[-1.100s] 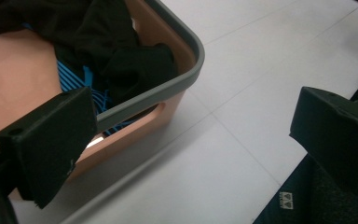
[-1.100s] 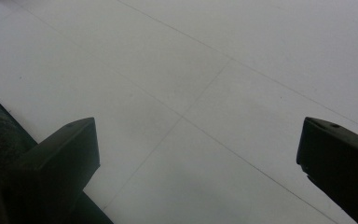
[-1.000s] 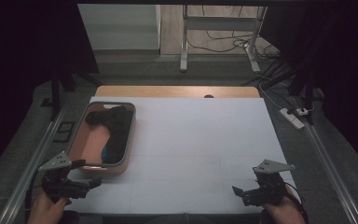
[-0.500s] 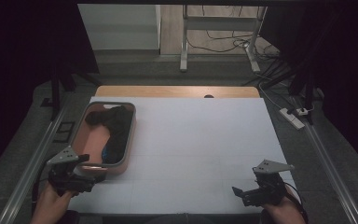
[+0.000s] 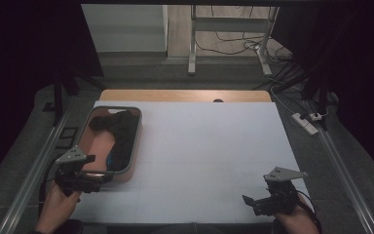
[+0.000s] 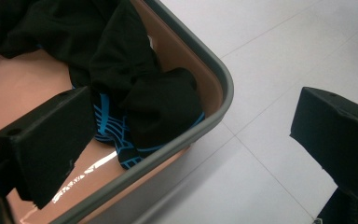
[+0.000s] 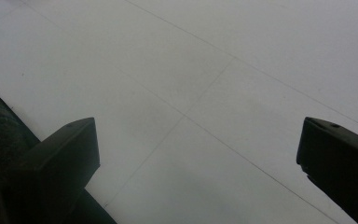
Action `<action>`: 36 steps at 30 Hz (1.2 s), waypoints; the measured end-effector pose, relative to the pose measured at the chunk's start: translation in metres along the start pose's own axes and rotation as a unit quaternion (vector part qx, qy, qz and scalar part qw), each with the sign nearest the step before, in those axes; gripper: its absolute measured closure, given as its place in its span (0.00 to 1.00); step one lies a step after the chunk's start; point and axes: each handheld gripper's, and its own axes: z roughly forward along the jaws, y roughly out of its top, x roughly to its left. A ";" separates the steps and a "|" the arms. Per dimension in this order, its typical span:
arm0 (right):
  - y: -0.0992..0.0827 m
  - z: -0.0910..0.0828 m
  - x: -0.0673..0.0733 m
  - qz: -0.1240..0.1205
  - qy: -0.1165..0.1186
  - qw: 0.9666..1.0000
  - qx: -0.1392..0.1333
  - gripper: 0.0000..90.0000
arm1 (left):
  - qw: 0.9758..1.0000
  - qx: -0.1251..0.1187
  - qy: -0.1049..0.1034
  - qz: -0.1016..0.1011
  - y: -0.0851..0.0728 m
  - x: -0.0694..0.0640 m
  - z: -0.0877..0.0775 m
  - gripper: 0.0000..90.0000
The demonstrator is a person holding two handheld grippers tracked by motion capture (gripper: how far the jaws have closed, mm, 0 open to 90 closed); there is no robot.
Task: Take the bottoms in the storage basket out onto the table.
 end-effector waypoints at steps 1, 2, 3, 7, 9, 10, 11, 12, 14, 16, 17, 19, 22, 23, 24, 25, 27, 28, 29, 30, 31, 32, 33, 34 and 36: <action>0.000 0.000 0.000 0.000 0.000 1.000 0.000 0.00 | 1.000 0.000 0.002 0.001 0.001 0.000 0.000 0.00; 0.000 0.000 0.000 -0.001 -0.001 1.000 0.001 0.00 | 1.000 0.001 0.003 0.001 0.002 0.001 0.000 0.00; 0.000 0.000 0.000 0.000 0.000 1.000 0.002 0.00 | 1.000 0.001 0.003 -0.001 0.003 0.003 0.000 0.00; 0.000 0.000 0.000 0.000 0.000 1.000 0.002 0.00 | 1.000 0.003 0.002 -0.006 0.006 0.004 0.000 0.00; 0.000 0.000 0.000 0.000 0.000 1.000 0.002 0.00 | 1.000 0.003 0.005 -0.006 0.008 0.005 0.001 0.01; 0.000 0.000 0.000 0.000 0.000 1.000 0.002 0.00 | 1.000 0.003 0.008 -0.004 0.009 0.005 0.001 0.01; 0.000 0.000 0.000 -0.001 0.001 1.000 0.002 0.00 | 1.000 0.004 0.009 -0.003 0.010 0.005 0.001 0.01; 0.000 0.000 0.001 -0.001 0.001 1.000 0.002 0.00 | 1.000 0.005 0.009 -0.001 0.011 0.006 0.002 0.01; 0.000 0.000 0.001 -0.002 0.000 1.000 0.002 0.00 | 1.000 0.006 0.010 0.000 0.013 0.006 0.003 0.01; 0.000 0.000 0.001 -0.002 0.001 1.000 0.002 0.00 | 1.000 0.010 0.014 0.002 0.014 0.007 0.006 0.01; 0.000 0.000 0.001 -0.003 0.001 1.000 0.002 0.00 | 1.000 0.012 0.014 0.003 0.015 0.008 0.007 0.01; 0.000 0.000 0.000 -0.004 0.001 1.000 0.002 0.00 | 1.000 0.014 0.018 0.002 0.018 0.008 0.008 0.01; 0.000 0.000 0.001 -0.004 0.001 1.000 0.003 0.00 | 1.000 0.008 0.014 -0.003 0.021 0.011 0.009 0.01; 0.000 0.001 0.000 -0.005 0.001 1.000 0.003 0.00 | 1.000 0.006 0.014 -0.005 0.022 0.011 0.010 0.01; 0.000 0.001 0.000 -0.005 0.001 1.000 0.003 0.00 | 1.000 0.006 0.013 -0.005 0.023 0.012 0.011 0.01; 0.000 0.001 0.001 -0.006 0.001 1.000 0.003 0.00 | 1.000 0.006 0.013 -0.005 0.024 0.013 0.011 0.01; 0.000 0.001 0.001 -0.006 0.001 1.000 0.003 0.00 | 1.000 0.008 0.014 -0.004 0.026 0.013 0.014 0.01; 0.000 0.001 0.001 -0.006 0.002 1.000 0.003 0.00 | 1.000 0.009 0.014 -0.002 0.028 0.014 0.016 0.01; 0.000 0.001 0.001 -0.006 0.002 1.000 0.003 0.00 | 1.000 0.009 0.014 -0.001 0.029 0.014 0.016 0.01; 0.000 0.001 0.001 -0.006 0.002 1.000 0.003 0.00 | 1.000 0.008 0.015 -0.001 0.030 0.015 0.017 0.01; 0.000 0.001 0.000 -0.006 0.002 1.000 0.003 0.00 | 1.000 0.008 0.015 -0.001 0.031 0.015 0.019 0.01; 0.000 0.001 0.000 -0.006 0.003 1.000 0.003 0.00 | 1.000 0.009 0.019 0.000 0.033 0.016 0.020 0.01; 0.000 0.001 0.000 -0.006 0.003 1.000 0.003 0.00 | 1.000 0.011 0.020 0.001 0.034 0.017 0.021 0.01; 0.000 0.001 0.000 -0.007 0.002 1.000 0.005 0.00 | 1.000 0.011 0.017 0.002 0.035 0.018 0.023 0.00; 0.000 0.001 0.000 -0.007 0.002 1.000 0.005 0.00 | 1.000 0.010 0.014 0.007 0.037 0.019 0.024 0.00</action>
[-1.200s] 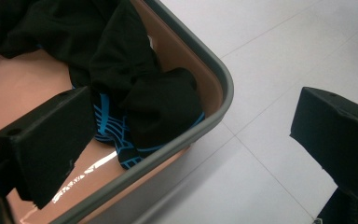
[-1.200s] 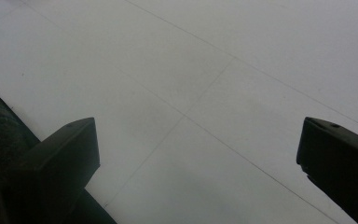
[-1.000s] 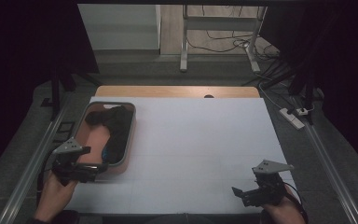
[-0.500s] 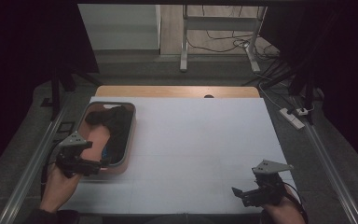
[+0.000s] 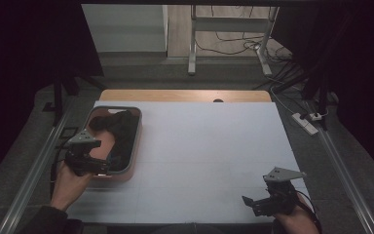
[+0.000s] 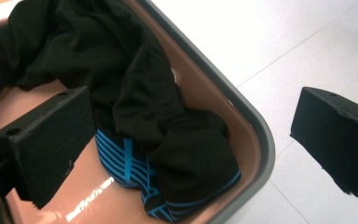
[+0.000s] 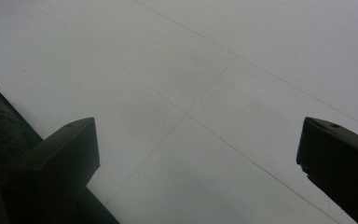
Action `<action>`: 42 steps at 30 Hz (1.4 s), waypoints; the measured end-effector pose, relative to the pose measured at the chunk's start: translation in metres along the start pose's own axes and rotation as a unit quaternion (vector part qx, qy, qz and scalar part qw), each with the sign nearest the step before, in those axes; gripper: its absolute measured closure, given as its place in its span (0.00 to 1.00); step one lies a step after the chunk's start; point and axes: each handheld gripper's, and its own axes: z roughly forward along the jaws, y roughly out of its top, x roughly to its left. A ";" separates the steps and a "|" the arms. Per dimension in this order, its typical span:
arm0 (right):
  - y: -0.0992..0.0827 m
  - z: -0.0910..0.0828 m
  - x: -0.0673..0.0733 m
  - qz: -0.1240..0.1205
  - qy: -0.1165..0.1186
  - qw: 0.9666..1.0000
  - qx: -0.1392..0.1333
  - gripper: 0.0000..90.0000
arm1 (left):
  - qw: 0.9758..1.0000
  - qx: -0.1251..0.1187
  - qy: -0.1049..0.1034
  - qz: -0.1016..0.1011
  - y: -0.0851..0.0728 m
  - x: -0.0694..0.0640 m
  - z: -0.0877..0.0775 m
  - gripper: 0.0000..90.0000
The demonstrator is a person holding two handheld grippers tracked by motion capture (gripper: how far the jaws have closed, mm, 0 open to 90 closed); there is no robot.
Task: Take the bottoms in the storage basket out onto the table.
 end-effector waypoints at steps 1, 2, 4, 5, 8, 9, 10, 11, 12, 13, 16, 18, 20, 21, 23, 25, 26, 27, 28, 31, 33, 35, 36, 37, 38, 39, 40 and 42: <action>0.000 0.000 0.000 0.000 0.000 1.000 0.000 0.00 | 1.000 0.000 0.000 0.001 0.001 0.000 0.001 0.00; 0.000 0.000 0.000 0.000 0.001 1.000 0.000 0.00 | 1.000 0.000 0.000 0.002 0.003 0.001 0.002 0.00; 0.000 0.000 0.000 0.000 0.001 1.000 0.000 0.00 | 1.000 -0.001 -0.002 0.002 0.006 0.002 0.004 0.00; 0.000 0.000 0.000 0.000 0.001 1.000 0.000 0.00 | 1.000 -0.001 -0.002 0.002 0.008 0.002 0.005 0.00; 0.000 0.000 0.000 0.000 0.001 1.000 0.001 0.00 | 1.000 0.004 0.000 0.003 0.013 0.003 0.011 0.00; 0.000 0.000 0.000 0.000 0.001 1.000 0.001 0.00 | 1.000 0.006 0.002 0.004 0.014 0.003 0.012 0.00; 0.000 0.000 0.000 0.001 0.001 1.000 0.001 0.00 | 1.000 0.008 0.002 0.003 0.016 0.004 0.014 0.00; 0.000 0.000 0.000 0.001 0.001 1.000 0.001 0.00 | 1.000 0.008 0.003 0.003 0.017 0.005 0.016 0.00; 0.000 0.000 -0.001 0.002 0.003 1.000 0.000 0.00 | 1.000 0.008 0.004 0.002 0.019 0.006 0.019 0.00; 0.000 0.000 -0.001 0.002 0.003 1.000 0.000 0.00 | 1.000 0.008 0.004 0.002 0.019 0.006 0.019 0.00; 0.000 0.000 -0.001 0.003 0.003 1.000 0.000 0.00 | 1.000 0.007 0.004 0.001 0.023 0.008 0.023 0.00; 0.000 0.000 -0.001 0.003 0.004 1.000 0.001 0.00 | 1.000 0.008 0.005 0.001 0.025 0.009 0.025 0.00; 0.000 0.000 -0.001 0.002 0.003 1.000 0.002 0.00 | 1.000 0.011 0.005 0.003 0.027 0.011 0.028 0.00; 0.000 0.000 -0.001 0.002 0.003 1.000 0.002 0.00 | 1.000 0.013 0.004 0.003 0.028 0.011 0.029 0.00; 0.000 0.000 -0.001 0.002 0.003 1.000 0.002 0.00 | 1.000 0.017 0.002 0.002 0.029 0.013 0.031 0.00; 0.000 0.000 -0.001 0.002 0.003 1.000 0.002 0.00 | 1.000 0.021 0.000 0.002 0.031 0.016 0.033 0.00; 0.000 0.000 0.000 0.001 0.003 1.000 0.002 0.00 | 1.000 0.022 0.000 0.001 0.032 0.017 0.035 0.00; 0.000 0.000 0.000 0.001 0.003 1.000 0.002 0.00 | 1.000 0.022 0.000 0.001 0.032 0.017 0.035 0.00; 0.000 0.000 0.000 0.001 0.003 1.000 0.002 0.00 | 1.000 0.022 -0.001 0.001 0.033 0.018 0.037 0.00; 0.000 0.000 0.000 0.001 0.003 1.000 0.002 0.00 | 1.000 0.025 0.002 0.000 0.036 0.021 0.041 0.00; 0.000 0.000 0.000 0.001 0.003 1.000 0.002 0.00 | 1.000 0.029 0.005 0.001 0.038 0.022 0.044 0.00; 0.000 0.000 0.000 0.001 0.003 1.000 0.002 0.00 | 0.999 0.034 0.008 0.002 0.040 0.023 0.048 0.00; 0.000 0.000 0.000 0.001 0.002 1.000 0.002 0.00 | 0.999 0.036 0.010 0.003 0.041 0.024 0.050 0.00; 0.000 0.000 0.000 0.001 0.002 1.000 0.002 0.00 | 0.999 0.038 0.012 0.003 0.042 0.024 0.051 0.00; 0.000 0.000 0.000 0.001 0.002 1.000 0.002 0.00 | 0.999 0.041 0.015 0.004 0.043 0.025 0.053 0.00; 0.000 0.000 0.000 0.001 0.002 1.000 0.002 0.00 | 0.999 0.041 0.017 0.002 0.044 0.026 0.054 0.00; 0.000 0.000 0.000 0.001 0.002 1.000 0.002 0.00 | 0.999 0.044 0.019 -0.001 0.045 0.027 0.056 0.00; 0.000 0.000 0.000 0.001 0.002 1.000 0.002 0.00 | 0.998 0.050 0.023 0.000 0.047 0.030 0.059 0.00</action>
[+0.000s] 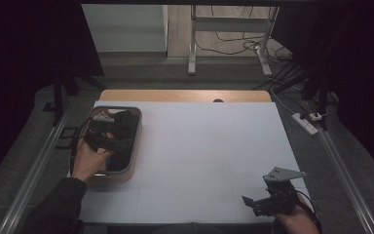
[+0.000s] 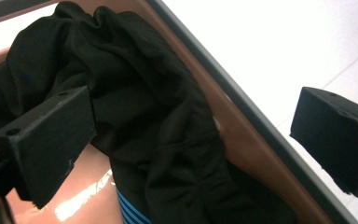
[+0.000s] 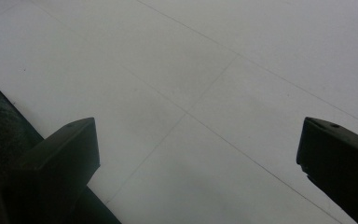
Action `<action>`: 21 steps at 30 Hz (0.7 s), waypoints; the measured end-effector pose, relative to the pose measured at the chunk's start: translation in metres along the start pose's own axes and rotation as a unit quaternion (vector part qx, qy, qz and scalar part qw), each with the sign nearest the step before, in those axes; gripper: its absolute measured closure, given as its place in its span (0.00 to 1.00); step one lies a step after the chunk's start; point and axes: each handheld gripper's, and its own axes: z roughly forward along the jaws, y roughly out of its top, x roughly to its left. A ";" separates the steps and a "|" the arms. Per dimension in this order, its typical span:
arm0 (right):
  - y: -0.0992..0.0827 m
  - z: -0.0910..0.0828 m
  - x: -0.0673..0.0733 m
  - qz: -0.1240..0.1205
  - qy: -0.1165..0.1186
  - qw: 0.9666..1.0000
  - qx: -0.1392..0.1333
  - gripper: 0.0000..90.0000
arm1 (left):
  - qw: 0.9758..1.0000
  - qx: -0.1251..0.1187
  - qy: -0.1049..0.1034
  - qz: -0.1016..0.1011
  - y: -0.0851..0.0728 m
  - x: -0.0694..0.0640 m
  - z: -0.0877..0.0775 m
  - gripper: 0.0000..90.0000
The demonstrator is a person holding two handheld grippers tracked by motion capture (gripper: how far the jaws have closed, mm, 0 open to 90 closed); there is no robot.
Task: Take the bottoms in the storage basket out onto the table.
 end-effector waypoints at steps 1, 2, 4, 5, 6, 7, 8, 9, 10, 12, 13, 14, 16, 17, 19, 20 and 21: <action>0.000 0.000 0.000 0.000 0.000 1.000 0.000 0.00 | 1.000 0.001 -0.001 -0.001 0.000 0.001 0.001 0.00; 0.000 0.000 0.000 -0.001 0.000 1.000 0.000 0.00 | 1.000 0.005 -0.004 -0.003 0.001 0.003 0.003 0.00; 0.000 0.000 0.000 -0.001 0.000 1.000 0.000 0.00 | 1.000 0.010 -0.001 -0.005 0.002 0.005 0.006 0.00; 0.000 0.000 0.000 0.000 0.000 1.000 0.000 0.00 | 1.000 0.013 0.001 -0.004 0.003 0.006 0.008 0.00; 0.000 0.000 0.000 0.000 0.000 1.000 0.000 0.00 | 1.000 0.016 0.004 -0.004 0.004 0.008 0.009 0.00; 0.000 0.000 0.000 0.000 0.000 1.000 0.000 0.00 | 1.000 0.017 0.008 -0.005 0.004 0.009 0.010 0.00; 0.000 0.000 0.000 0.000 0.000 1.000 0.000 0.00 | 1.000 0.019 0.014 -0.005 0.005 0.010 0.012 0.00; 0.000 0.000 0.000 0.000 0.000 1.000 0.000 0.00 | 1.000 0.020 0.017 -0.005 0.006 0.011 0.013 0.00; 0.000 0.000 0.000 0.000 0.000 1.000 0.000 0.00 | 1.000 0.021 0.020 -0.006 0.006 0.013 0.014 0.00; 0.000 0.000 0.000 0.000 -0.001 1.000 0.000 0.00 | 0.999 0.022 0.027 -0.005 0.007 0.017 0.018 0.00; 0.000 0.000 0.000 0.000 -0.001 1.000 0.000 0.00 | 0.999 0.022 0.030 -0.004 0.007 0.018 0.019 0.00; 0.000 0.000 0.000 0.000 -0.001 1.000 0.000 0.00 | 0.999 0.023 0.034 -0.004 0.008 0.019 0.021 0.00; 0.000 0.000 0.000 0.000 -0.001 1.000 0.000 0.00 | 0.999 0.026 0.037 -0.001 0.009 0.022 0.025 0.00; 0.000 0.000 0.000 0.000 -0.001 1.000 0.000 0.00 | 0.999 0.028 0.038 -0.003 0.009 0.022 0.026 0.00; 0.000 0.000 0.000 0.000 -0.001 1.000 0.001 0.00 | 0.998 0.037 0.043 -0.004 0.010 0.025 0.032 0.00; 0.000 0.000 0.000 0.000 -0.001 1.000 0.001 0.00 | 0.998 0.041 0.043 -0.003 0.010 0.026 0.034 0.00; 0.000 0.000 0.000 0.000 -0.001 1.000 0.000 0.00 | 0.998 0.048 0.044 -0.002 0.011 0.027 0.038 0.00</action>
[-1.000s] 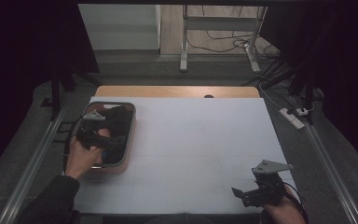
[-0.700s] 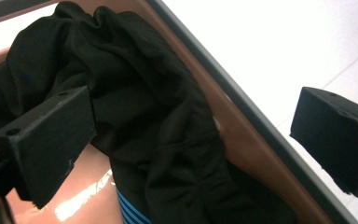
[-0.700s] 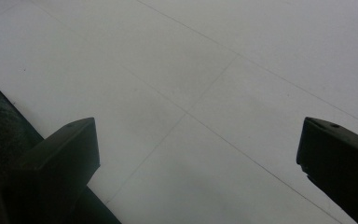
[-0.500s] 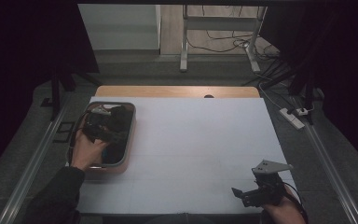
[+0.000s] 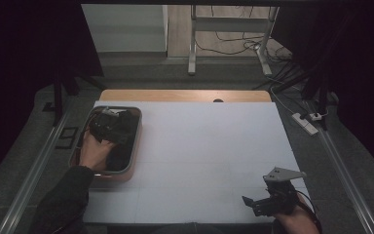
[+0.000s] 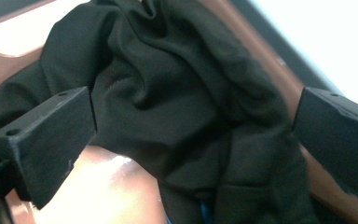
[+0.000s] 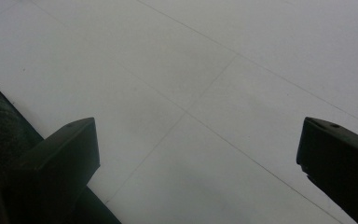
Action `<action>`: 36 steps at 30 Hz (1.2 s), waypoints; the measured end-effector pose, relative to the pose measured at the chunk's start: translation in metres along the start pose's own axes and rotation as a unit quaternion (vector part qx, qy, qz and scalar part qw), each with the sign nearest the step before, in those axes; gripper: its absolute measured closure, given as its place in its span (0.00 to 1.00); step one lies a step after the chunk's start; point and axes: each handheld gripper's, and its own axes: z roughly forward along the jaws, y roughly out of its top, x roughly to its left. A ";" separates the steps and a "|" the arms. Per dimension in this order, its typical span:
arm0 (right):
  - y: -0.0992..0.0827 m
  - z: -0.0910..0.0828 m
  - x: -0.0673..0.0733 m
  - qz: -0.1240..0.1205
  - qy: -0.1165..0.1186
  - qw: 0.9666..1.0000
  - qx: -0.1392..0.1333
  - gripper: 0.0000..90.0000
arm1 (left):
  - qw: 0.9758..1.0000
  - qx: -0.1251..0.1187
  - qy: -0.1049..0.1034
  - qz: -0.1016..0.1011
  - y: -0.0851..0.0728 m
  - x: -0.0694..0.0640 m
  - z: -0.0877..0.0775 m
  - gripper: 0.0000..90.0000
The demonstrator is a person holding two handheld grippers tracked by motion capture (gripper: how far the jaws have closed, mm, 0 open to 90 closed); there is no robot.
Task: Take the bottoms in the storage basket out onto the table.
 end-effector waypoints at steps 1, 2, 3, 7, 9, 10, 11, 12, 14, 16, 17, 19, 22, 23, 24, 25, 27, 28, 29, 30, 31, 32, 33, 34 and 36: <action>0.000 0.000 0.000 0.000 0.000 1.000 0.000 0.00 | 1.000 0.005 -0.002 0.002 0.001 0.000 0.004 0.00; 0.000 0.000 0.000 0.000 0.000 1.000 0.000 0.00 | 1.000 0.007 -0.004 0.002 0.001 0.000 0.006 0.00; 0.000 0.000 0.000 0.000 0.000 1.000 0.000 0.00 | 1.000 0.011 -0.005 0.002 0.003 0.000 0.009 0.00; 0.000 0.000 0.000 0.000 0.000 1.000 0.000 0.00 | 1.000 0.021 0.001 0.010 0.006 -0.002 0.015 0.00; 0.000 0.000 0.000 0.000 -0.001 1.000 0.001 0.00 | 0.999 0.030 0.006 0.010 0.008 -0.001 0.019 0.00; 0.000 0.000 0.000 0.000 0.000 1.000 0.000 0.00 | 0.999 0.034 0.008 0.011 0.008 0.000 0.020 0.00; 0.000 0.000 0.000 0.000 0.000 1.000 0.000 0.00 | 0.999 0.039 0.008 0.008 0.008 0.001 0.023 0.00; 0.000 0.000 0.000 0.000 0.000 1.000 0.000 0.00 | 0.999 0.045 0.008 0.007 0.008 0.001 0.025 0.00; 0.000 0.000 0.000 0.000 0.000 1.000 0.000 0.00 | 0.998 0.058 0.009 0.003 0.008 0.003 0.031 0.00; 0.000 0.000 0.000 0.000 0.000 1.000 0.000 0.00 | 0.997 0.074 0.003 -0.004 0.008 0.006 0.035 0.00; 0.000 0.000 0.000 0.000 0.000 1.000 0.000 0.00 | 0.997 0.078 0.003 -0.007 0.008 0.007 0.036 0.00; 0.000 0.000 0.000 0.000 0.000 1.000 0.000 0.00 | 0.996 0.090 0.007 -0.011 0.008 0.008 0.039 0.00; 0.000 0.000 0.000 0.000 0.000 1.000 0.000 0.00 | 0.993 0.114 0.015 -0.022 0.007 0.008 0.046 0.00; 0.000 0.000 0.000 0.000 0.000 1.000 0.001 0.00 | 0.992 0.121 0.016 -0.028 0.007 0.009 0.048 0.00; 0.000 0.000 0.000 0.000 0.000 1.000 0.001 0.00 | 0.991 0.126 0.014 -0.033 0.006 0.010 0.049 0.00; 0.000 0.000 0.000 -0.001 0.000 1.000 0.001 0.00 | 0.991 0.128 0.012 -0.036 0.006 0.011 0.050 0.00; 0.000 0.000 0.000 -0.001 0.000 1.000 0.001 0.00 | 0.990 0.130 0.002 -0.049 0.005 0.013 0.053 0.00; 0.000 0.000 0.000 -0.001 0.000 1.000 0.001 0.00 | 0.990 0.131 -0.003 -0.054 0.004 0.013 0.054 0.00; 0.000 0.000 0.001 -0.001 -0.001 1.000 0.002 0.00 | 0.989 0.132 -0.011 -0.065 0.003 0.014 0.056 0.00; 0.000 0.000 0.000 -0.001 -0.001 1.000 0.002 0.00 | 0.990 0.128 -0.011 -0.066 0.002 0.014 0.057 0.00; 0.000 0.000 0.000 -0.001 -0.001 1.000 0.002 0.00 | 0.990 0.128 -0.010 -0.065 0.002 0.014 0.057 0.00; 0.000 0.000 0.000 -0.001 0.000 1.000 0.003 0.00 | 0.990 0.127 -0.009 -0.067 0.002 0.013 0.057 0.00; 0.000 0.000 0.000 -0.001 0.000 1.000 0.003 0.00 | 0.990 0.127 -0.008 -0.068 0.002 0.013 0.057 0.00; 0.000 0.001 0.000 -0.001 0.000 1.000 0.003 0.00 | 0.990 0.126 -0.007 -0.070 0.002 0.012 0.057 0.00; 0.000 0.001 0.001 -0.002 0.000 1.000 0.003 0.00 | 0.989 0.128 -0.011 -0.068 0.003 0.011 0.056 0.03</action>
